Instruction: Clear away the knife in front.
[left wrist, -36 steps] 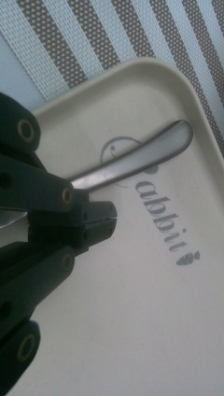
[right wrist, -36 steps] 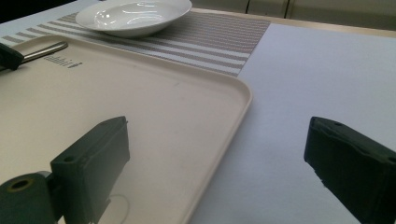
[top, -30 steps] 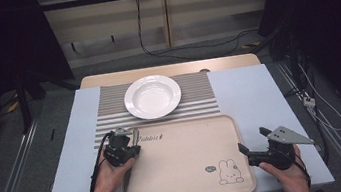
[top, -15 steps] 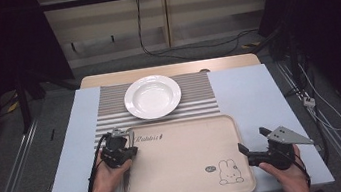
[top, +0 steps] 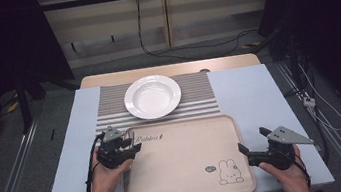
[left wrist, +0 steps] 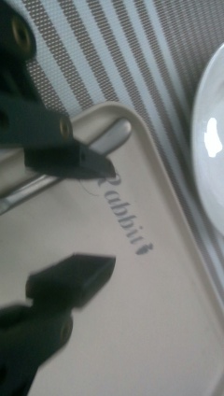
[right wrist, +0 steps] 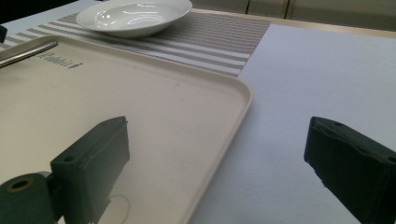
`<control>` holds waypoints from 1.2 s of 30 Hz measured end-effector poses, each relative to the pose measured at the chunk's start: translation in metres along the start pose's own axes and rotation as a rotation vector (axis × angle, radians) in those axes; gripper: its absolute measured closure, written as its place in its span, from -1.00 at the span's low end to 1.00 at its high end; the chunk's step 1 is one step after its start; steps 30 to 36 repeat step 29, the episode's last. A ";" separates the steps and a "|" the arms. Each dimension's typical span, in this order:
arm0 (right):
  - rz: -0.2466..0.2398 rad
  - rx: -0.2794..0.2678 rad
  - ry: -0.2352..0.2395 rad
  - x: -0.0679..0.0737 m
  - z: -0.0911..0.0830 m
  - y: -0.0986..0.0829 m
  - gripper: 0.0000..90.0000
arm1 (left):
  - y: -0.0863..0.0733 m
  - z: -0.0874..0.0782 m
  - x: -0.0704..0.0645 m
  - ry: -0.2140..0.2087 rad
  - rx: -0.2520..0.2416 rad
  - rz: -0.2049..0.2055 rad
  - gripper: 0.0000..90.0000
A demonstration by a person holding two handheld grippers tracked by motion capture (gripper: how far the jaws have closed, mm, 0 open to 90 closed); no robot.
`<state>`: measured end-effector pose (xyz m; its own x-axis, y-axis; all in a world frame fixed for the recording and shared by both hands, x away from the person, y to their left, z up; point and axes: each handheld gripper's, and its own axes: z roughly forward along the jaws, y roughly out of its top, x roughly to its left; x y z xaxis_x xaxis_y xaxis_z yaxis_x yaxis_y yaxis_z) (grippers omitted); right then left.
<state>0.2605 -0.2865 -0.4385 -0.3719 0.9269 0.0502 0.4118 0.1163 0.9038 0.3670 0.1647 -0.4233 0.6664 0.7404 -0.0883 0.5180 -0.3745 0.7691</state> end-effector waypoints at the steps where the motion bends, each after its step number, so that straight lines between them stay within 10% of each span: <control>1: 0.000 -0.001 0.002 0.000 0.000 0.000 -0.85 | 0.000 -0.004 -0.002 0.015 -0.003 0.013 -0.10; 9: 0.002 0.000 0.001 0.000 0.000 0.000 -0.85 | -0.005 -0.023 -0.004 0.045 -0.019 -0.002 -0.87; 14: 0.009 -0.001 -0.003 -0.001 0.000 0.000 -0.85 | -0.016 -0.042 -0.003 0.047 -0.067 0.046 -0.90; 19: 0.012 -0.001 -0.004 -0.002 0.000 -0.001 -0.85 | -0.030 -0.057 0.000 0.114 -0.097 0.000 -0.89; 36: 0.012 -0.002 -0.005 -0.002 0.000 0.000 -0.86 | -0.047 -0.062 0.012 0.121 -0.122 -0.064 -0.88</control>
